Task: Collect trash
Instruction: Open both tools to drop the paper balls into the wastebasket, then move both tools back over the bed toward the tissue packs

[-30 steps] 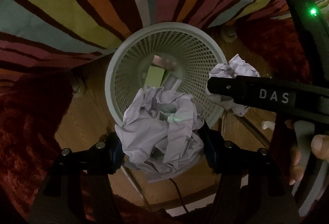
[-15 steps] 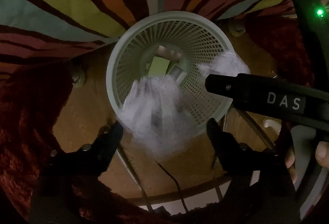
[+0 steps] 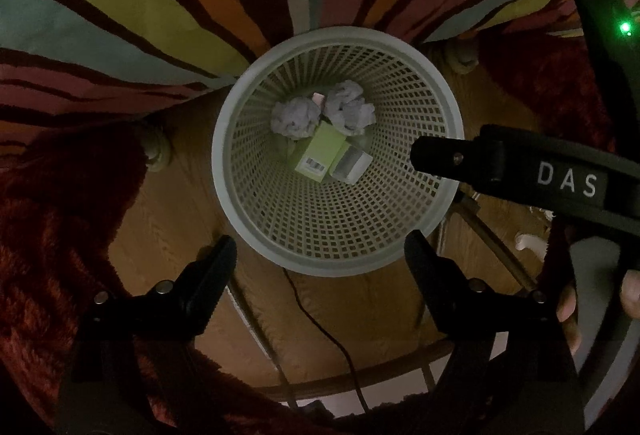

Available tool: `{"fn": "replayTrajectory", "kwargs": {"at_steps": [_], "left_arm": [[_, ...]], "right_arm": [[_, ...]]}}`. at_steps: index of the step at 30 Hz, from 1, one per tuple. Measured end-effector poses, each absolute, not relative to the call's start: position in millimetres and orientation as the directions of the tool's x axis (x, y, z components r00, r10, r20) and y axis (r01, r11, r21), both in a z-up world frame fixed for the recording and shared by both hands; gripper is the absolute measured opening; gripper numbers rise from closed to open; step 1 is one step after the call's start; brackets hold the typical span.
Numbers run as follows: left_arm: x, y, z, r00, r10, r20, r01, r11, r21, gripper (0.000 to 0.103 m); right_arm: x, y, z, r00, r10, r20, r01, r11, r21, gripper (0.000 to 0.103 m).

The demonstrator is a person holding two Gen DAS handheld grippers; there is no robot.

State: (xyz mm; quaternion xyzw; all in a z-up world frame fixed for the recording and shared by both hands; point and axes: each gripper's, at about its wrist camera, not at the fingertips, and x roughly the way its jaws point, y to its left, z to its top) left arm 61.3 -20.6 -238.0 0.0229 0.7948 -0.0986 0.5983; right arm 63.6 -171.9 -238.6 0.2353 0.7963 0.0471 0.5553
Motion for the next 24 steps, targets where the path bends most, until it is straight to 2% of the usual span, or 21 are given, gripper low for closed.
{"fn": "replayTrajectory", "kwargs": {"at_steps": [8,15,20,24], "left_arm": [[60.9,-13.2,-222.3,-0.22,-0.107,-0.97,0.135,0.981,-0.139,0.084],[59.2,-10.6,-187.2,-0.082,-0.128,-0.988,0.154,0.978,-0.14,0.084],[60.0,-6.5,-150.9,0.065,-0.169,-0.983,0.167,0.973,-0.157,0.084],[62.7,0.8,-118.7,0.204,-0.198,-0.959,0.165,0.972,-0.166,0.084]], "right_arm": [[61.2,-168.9,-210.7,-0.207,0.442,-0.873,0.27,0.883,0.384,0.088],[62.3,-172.2,-162.3,-0.094,0.465,-0.881,0.18,0.878,0.444,0.088],[66.2,-175.0,-107.9,0.043,0.479,-0.877,0.044,0.876,0.481,0.088],[72.7,-186.2,-61.9,0.232,0.462,-0.856,-0.026,0.883,0.469,0.088]]}}
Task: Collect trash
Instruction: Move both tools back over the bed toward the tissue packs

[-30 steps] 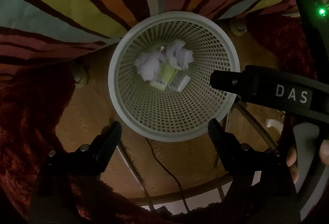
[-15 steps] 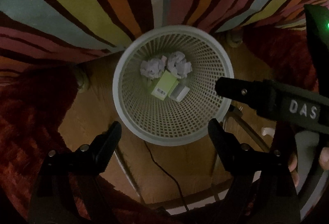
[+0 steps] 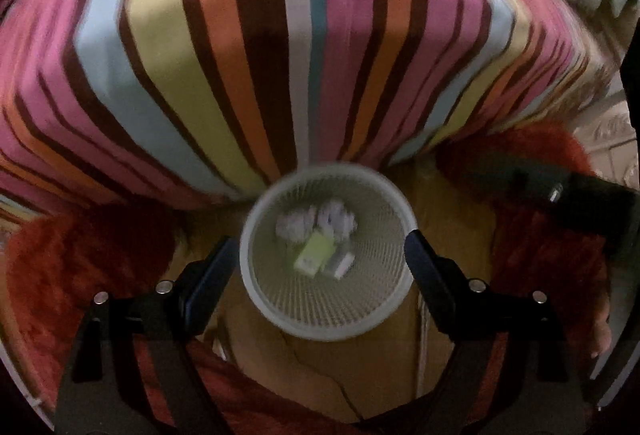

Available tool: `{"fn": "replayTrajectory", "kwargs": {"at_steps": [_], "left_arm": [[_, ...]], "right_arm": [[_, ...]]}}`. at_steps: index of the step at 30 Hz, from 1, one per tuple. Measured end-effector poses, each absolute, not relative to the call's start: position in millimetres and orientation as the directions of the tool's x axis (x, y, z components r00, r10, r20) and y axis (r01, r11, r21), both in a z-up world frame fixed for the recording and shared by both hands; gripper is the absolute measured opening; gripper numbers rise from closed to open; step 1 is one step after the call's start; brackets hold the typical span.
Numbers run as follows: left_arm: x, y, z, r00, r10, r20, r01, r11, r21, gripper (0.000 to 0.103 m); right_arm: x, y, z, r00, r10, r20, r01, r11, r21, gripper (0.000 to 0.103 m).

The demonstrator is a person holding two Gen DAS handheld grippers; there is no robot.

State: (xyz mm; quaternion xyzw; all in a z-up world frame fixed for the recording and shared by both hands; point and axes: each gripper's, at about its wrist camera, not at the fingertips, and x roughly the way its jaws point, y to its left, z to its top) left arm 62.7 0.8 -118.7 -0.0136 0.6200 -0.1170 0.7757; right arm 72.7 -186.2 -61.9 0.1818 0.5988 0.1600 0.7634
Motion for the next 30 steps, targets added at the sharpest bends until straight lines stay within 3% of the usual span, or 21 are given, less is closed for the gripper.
{"fn": "replayTrajectory", "kwargs": {"at_steps": [9,30], "left_arm": [[72.6,14.1,-65.5,0.478,-0.156,-0.864,0.164,0.983,-0.086,0.084],[167.7,63.2,-22.1,0.624,-0.11,-0.773,0.105,0.993,-0.057,0.084]], "right_arm": [[95.4,-207.7,-7.5,0.549,0.365,-0.752,-0.102,0.922,0.373,0.088],[160.6,-232.5,22.1,0.676,0.3,-0.674,-0.09,0.94,0.329,0.088]]}}
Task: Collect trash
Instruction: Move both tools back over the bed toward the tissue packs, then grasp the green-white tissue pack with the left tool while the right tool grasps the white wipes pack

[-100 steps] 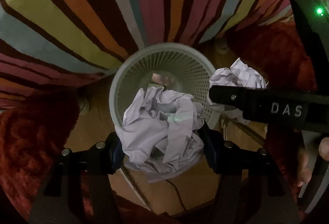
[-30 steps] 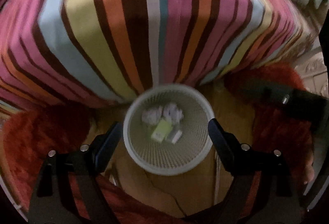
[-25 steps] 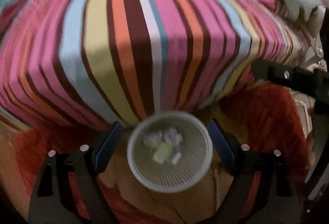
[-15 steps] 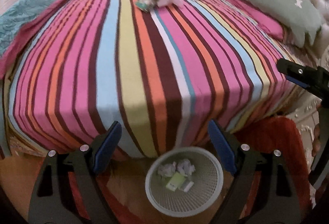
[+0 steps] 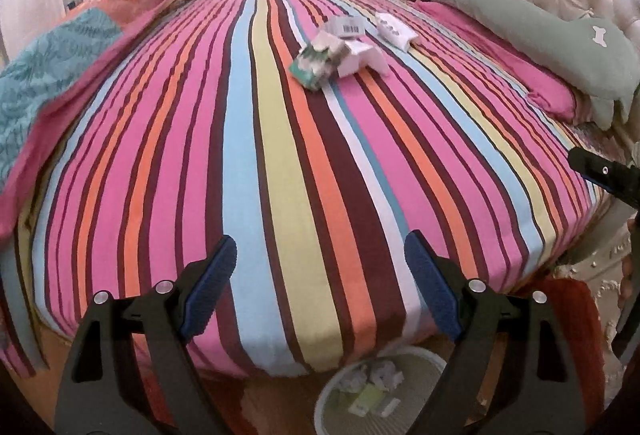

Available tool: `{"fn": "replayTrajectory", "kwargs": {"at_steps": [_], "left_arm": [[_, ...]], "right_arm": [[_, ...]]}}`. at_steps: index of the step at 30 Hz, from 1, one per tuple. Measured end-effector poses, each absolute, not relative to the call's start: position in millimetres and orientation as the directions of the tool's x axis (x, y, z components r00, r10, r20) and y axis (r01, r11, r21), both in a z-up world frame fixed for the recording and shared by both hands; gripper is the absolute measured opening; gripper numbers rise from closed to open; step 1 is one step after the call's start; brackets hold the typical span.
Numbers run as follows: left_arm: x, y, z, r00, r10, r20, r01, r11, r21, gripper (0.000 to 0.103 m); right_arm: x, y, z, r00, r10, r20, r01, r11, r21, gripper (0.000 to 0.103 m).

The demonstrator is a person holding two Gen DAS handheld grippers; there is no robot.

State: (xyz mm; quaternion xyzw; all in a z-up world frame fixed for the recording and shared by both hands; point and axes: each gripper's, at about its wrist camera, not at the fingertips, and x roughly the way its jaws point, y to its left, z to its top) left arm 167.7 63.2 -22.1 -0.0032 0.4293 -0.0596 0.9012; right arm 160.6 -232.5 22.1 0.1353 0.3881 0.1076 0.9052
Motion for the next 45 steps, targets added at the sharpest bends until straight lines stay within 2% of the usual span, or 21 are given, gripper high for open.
{"fn": "replayTrajectory", "kwargs": {"at_steps": [22,35,45], "left_arm": [[277.5,91.7,-19.4,0.638,-0.155,-0.755,0.087,0.988,-0.129,0.084],[348.9,78.5,-24.6,0.624,-0.188,-0.758,0.22,0.974,-0.06,0.084],[382.3,74.2,-41.2,0.583,-0.209,-0.785,0.263,0.963,-0.061,0.084]], "right_arm": [[252.9,-218.0,21.8,0.693,0.283,-0.663,-0.127,0.953,0.275,0.088],[313.3,-211.0,22.0,0.689,0.28,-0.669,-0.159,0.958,0.238,0.088],[345.9,-203.3,17.2,0.683,0.274,-0.677,-0.178,0.961,0.209,0.088]]}}
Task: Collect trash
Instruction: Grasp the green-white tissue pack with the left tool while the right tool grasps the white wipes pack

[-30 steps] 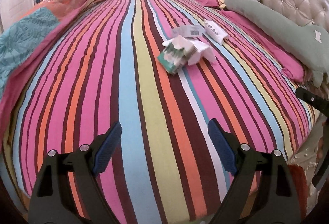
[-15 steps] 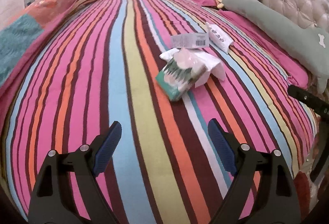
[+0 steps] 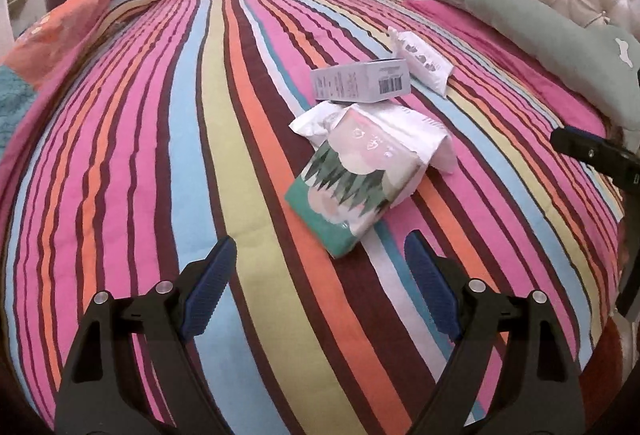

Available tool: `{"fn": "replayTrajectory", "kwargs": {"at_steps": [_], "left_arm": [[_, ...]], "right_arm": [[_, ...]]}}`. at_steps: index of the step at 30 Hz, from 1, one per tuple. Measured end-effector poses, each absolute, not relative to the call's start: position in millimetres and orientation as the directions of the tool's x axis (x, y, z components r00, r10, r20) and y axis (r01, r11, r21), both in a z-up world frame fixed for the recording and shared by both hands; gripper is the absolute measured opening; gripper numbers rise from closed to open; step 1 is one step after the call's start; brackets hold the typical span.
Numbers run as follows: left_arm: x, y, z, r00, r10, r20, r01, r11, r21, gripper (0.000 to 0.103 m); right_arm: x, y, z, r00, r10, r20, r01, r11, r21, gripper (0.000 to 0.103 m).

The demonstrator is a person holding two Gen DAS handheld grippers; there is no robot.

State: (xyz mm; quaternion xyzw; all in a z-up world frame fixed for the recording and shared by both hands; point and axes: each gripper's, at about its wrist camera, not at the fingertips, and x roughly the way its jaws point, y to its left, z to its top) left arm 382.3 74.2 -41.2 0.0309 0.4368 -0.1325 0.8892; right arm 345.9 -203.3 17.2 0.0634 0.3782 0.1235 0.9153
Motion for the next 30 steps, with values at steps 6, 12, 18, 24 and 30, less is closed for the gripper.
{"fn": "replayTrajectory", "kwargs": {"at_steps": [6,12,18,24,30], "left_arm": [[397.7,72.7,-42.5,0.576,-0.217,-0.788,0.294,0.955,-0.048,0.084],[417.3,77.3,-39.3,0.556,-0.264,-0.788,0.342,0.937,-0.073,0.084],[430.5,69.7,-42.0,0.539,-0.277,-0.796,0.394,0.918,-0.053,0.084],[442.9,69.2,-50.7,0.527,-0.292,-0.798,0.378,0.922,-0.087,0.084],[449.1,73.3,-62.7,0.518,-0.316,-0.795,0.347,0.927,-0.143,0.084]], "right_arm": [[362.9,-201.6,13.1,0.68,0.264,-0.684,-0.172,0.964,0.202,0.088],[383.1,-200.1,12.4,0.681,0.254,-0.687,-0.171,0.967,0.188,0.088],[408.0,-196.6,14.4,0.69,0.24,-0.683,-0.176,0.971,0.164,0.088],[437.7,-195.3,14.1,0.705,0.206,-0.679,-0.165,0.978,0.127,0.088],[466.8,-193.9,4.3,0.695,0.201,-0.691,-0.174,0.979,0.11,0.088]]}}
